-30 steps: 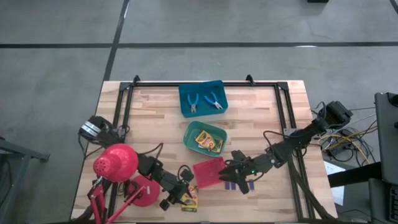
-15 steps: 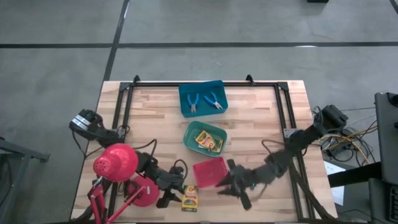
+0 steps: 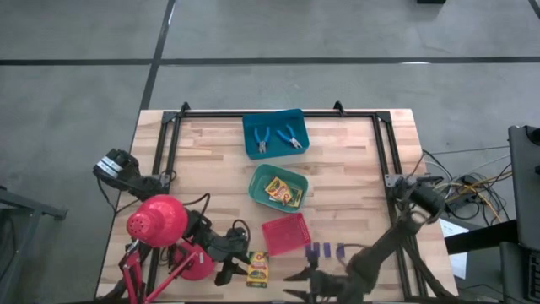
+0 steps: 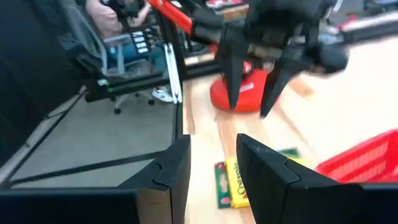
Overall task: Pick & Place School Supplies
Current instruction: Put the yellow crayon box in the green bin
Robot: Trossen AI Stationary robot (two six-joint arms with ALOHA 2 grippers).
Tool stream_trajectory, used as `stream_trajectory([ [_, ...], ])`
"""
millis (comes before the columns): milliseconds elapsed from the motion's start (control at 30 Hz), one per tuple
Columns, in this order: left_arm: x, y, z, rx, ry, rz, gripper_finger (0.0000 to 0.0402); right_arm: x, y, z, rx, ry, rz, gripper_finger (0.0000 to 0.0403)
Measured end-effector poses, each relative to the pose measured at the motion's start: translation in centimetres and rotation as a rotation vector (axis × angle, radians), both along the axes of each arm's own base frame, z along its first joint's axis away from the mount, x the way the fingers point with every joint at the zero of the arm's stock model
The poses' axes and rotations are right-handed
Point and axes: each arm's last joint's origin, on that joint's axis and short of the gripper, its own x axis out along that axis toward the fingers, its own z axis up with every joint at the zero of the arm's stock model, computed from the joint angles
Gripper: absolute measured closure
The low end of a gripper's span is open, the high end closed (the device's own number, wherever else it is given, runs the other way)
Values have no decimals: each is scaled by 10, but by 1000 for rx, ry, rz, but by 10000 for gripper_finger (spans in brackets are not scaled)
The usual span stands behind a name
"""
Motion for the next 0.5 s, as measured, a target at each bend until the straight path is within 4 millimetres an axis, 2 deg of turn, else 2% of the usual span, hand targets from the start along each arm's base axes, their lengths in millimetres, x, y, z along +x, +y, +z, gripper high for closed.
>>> stream_trajectory([
  [133,0,0,0,-50,35,47,225,14,8,-29,79,15,-94,278],
  [267,0,0,0,-83,62,76,225,16,10,-51,125,34,-137,278],
  [500,0,-1,-8,-55,81,97,225,25,1,-65,135,59,-160,278],
])
